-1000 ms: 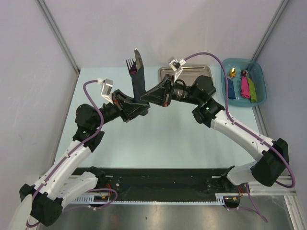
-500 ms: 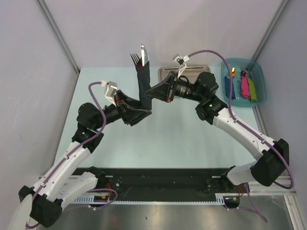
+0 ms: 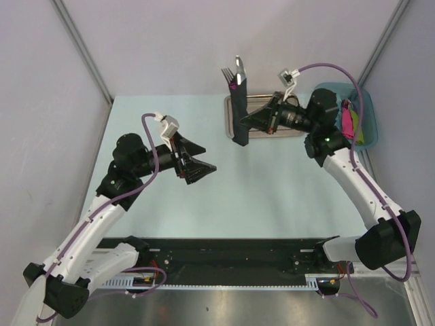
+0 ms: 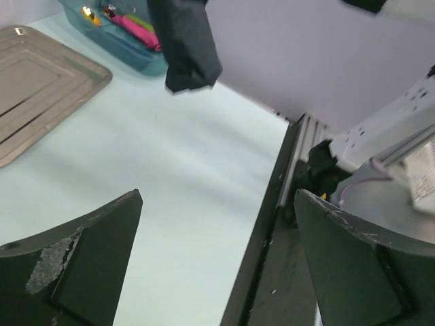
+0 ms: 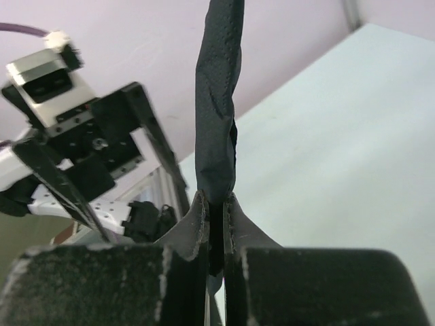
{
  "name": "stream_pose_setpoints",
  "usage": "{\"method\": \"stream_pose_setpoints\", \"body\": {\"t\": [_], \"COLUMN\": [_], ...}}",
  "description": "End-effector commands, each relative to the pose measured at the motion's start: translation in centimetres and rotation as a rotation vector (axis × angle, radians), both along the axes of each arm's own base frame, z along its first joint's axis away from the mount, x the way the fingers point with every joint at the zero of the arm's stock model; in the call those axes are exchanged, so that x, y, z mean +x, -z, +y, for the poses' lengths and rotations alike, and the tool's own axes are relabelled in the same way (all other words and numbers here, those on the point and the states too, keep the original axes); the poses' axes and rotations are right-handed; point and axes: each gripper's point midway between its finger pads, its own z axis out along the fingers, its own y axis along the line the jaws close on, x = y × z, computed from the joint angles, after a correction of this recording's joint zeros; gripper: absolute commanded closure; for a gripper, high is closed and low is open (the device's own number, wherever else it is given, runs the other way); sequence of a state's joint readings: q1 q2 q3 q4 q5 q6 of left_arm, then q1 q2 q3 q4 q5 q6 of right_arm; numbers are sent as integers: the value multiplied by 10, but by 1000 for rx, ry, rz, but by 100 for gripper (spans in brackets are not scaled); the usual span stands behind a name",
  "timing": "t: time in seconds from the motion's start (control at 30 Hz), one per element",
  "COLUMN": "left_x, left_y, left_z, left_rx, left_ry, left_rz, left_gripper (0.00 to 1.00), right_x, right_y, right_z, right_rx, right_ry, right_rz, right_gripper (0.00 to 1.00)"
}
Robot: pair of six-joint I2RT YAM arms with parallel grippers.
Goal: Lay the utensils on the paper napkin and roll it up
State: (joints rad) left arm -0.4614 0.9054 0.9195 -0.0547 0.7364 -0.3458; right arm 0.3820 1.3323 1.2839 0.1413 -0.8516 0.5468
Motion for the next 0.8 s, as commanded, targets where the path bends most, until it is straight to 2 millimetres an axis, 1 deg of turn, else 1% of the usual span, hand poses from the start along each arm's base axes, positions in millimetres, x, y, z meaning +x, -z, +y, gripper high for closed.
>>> {"method": "stream_pose_setpoints", "body": {"t": [0.0,0.03,0.07,0.1,0.13,0.17,0.2,0.23,0.27,0.3,0.33,0.37,0.4,0.43,0.47,0.5,0.53,0.57,0.6,0.63,0.67,0.7,0.73,0.77], "left_x": [-5,-4,-1,-2,-1,1,0,2,2,1,2,2,3,3,3,3,4,5,5,6,8,9,12,13], "left_y": [8,10,7,11,12,12,14,17,21,23,26,32,35,38,36,36,36,32,33,33,34,35,37,37], "left_z": [9,9,10,10,10,8,7,7,5,4,3,2,2,1,0,-1,-2,-3,-4,-4,-5,-5,-6,-5], "left_rx": [147,165,181,197,207,212,217,232,233,235,237,242,246,249,244,241,241,233,231,231,232,237,245,250], "left_ry": [40,44,47,56,60,70,76,84,104,113,119,127,130,140,151,158,158,162,167,169,168,162,161,160], "left_rz": [-89,-95,-123,-115,-116,-112,-99,-114,-103,-99,-99,-91,-87,-87,-92,-89,-93,-103,-101,-103,-109,-106,-99,-89], "left_gripper": [0,0,0,0,0,0,0,0,0,0,0,0,0,0,0,0,0,0,0,0,0,0,0,0], "right_x": [-4,4,7,13,22,25,31,43,45,50,60,67,74,84,92,100,102,114,120,125,134,139,144,152], "right_y": [-16,-11,1,-1,2,12,8,16,25,21,36,41,40,56,63,70,68,83,89,86,101,108,112,122], "right_z": [-43,-61,-71,-82,-104,-115,-131,-154,-166,-176,-197,-207,-219,-231,-250,-262,-270,-287,-297,-305,-314,-324,-329,-337], "right_rx": [-60,-82,-125,-144,-168,-198,-212,-226,-257,-271,-280,-310,-320,-332,-343,-373,-388,-400,-426,-439,-447,-462,-471,-477], "right_ry": [-13,15,24,43,90,102,133,181,197,217,256,274,297,318,362,384,400,423,440,455,459,481,489,499], "right_rz": [-100,-79,-73,-84,-88,-69,-88,-66,-52,-64,5,-15,-16,43,67,64,80,125,131,140,177,196,206,229], "right_gripper": [100,100,100,100,100,100,100,100,100,100,100,100,100,100,100,100,100,100,100,100,100,100,100,100]}}
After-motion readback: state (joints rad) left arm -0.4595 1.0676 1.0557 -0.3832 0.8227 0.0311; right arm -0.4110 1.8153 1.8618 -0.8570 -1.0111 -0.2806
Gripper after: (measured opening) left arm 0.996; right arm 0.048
